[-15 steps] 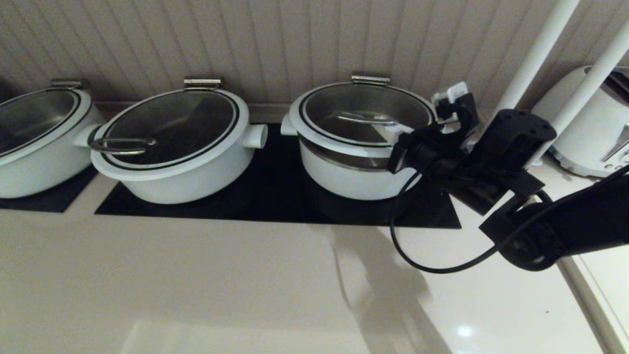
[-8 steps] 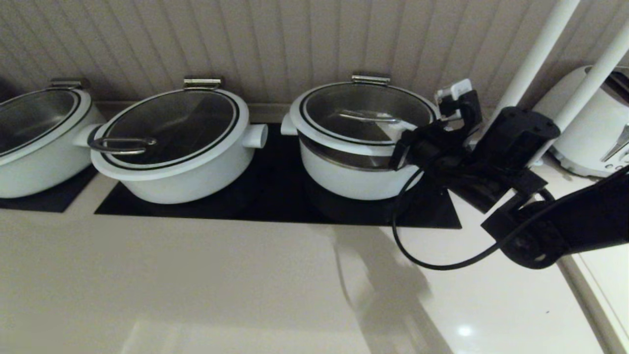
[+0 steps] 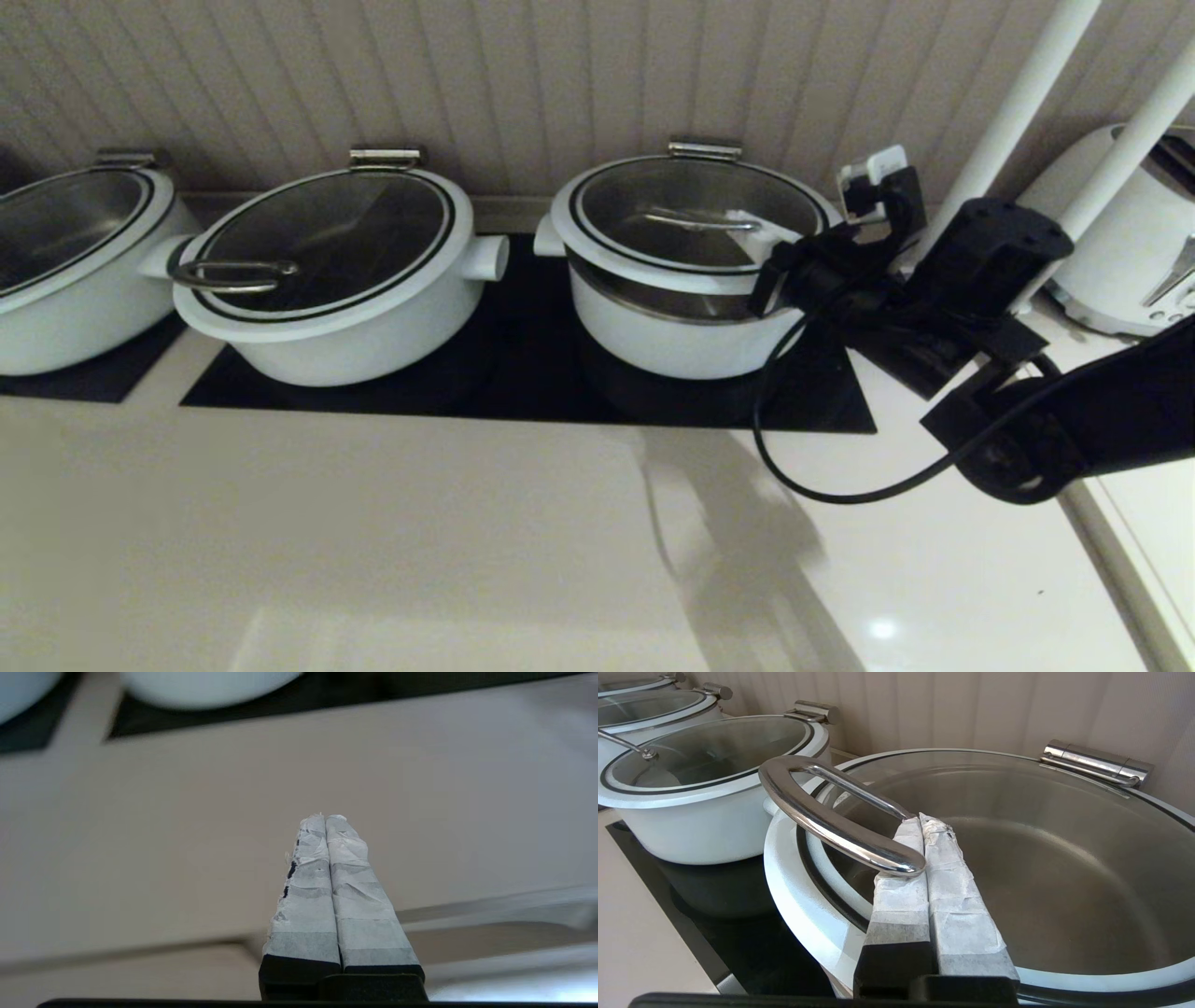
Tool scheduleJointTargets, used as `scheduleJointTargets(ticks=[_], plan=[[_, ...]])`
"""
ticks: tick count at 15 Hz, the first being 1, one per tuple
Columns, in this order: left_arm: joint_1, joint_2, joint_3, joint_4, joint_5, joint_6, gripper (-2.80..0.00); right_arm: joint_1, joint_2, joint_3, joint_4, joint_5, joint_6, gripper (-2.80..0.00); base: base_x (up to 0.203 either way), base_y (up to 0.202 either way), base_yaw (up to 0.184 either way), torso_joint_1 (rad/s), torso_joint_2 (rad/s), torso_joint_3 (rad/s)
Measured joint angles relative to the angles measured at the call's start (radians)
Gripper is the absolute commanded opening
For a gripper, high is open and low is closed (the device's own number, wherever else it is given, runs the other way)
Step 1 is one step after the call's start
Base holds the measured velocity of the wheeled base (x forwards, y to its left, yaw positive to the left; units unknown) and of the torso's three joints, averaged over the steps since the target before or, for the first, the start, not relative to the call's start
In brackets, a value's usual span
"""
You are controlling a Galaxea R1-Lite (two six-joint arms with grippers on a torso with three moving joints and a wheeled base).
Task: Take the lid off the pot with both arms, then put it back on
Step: Open the food pot lid a small opening with the right arm, then hold the pot lid with the left arm
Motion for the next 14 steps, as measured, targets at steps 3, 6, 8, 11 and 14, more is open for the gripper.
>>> scheduleJointTargets(ticks=[3, 6, 8, 11, 14], plan=[[0.0, 0.129, -0.06, -0.081, -0.088, 0.0, -2.8, 0.0, 0.0, -0.002, -0.001, 0.0, 0.0, -2.8, 0.0, 0.0, 0.0, 0.0, 0.0, 0.0], [-0.001, 0.329, -0.096, -0.247, -0.112, -0.001, -2.8, 0.001, 0.001, -0.017, 0.001, 0.0, 0.0, -2.8, 0.0, 0.0, 0.0, 0.0, 0.0, 0.0], [-0.01, 0.48, -0.118, -0.38, -0.118, -0.001, -2.8, 0.001, 0.002, -0.033, 0.004, 0.0, 0.0, -2.8, 0.0, 0.0, 0.0, 0.0, 0.0, 0.0], [-0.056, 0.697, -0.169, -0.553, -0.12, -0.007, -2.8, 0.002, 0.005, -0.042, 0.006, 0.001, 0.0, -2.8, 0.0, 0.0, 0.0, 0.0, 0.0, 0.0], [-0.136, 0.882, -0.236, -0.668, -0.12, -0.023, -2.8, 0.002, 0.006, -0.043, 0.006, 0.001, 0.001, -2.8, 0.0, 0.0, 0.0, 0.0, 0.0, 0.0]])
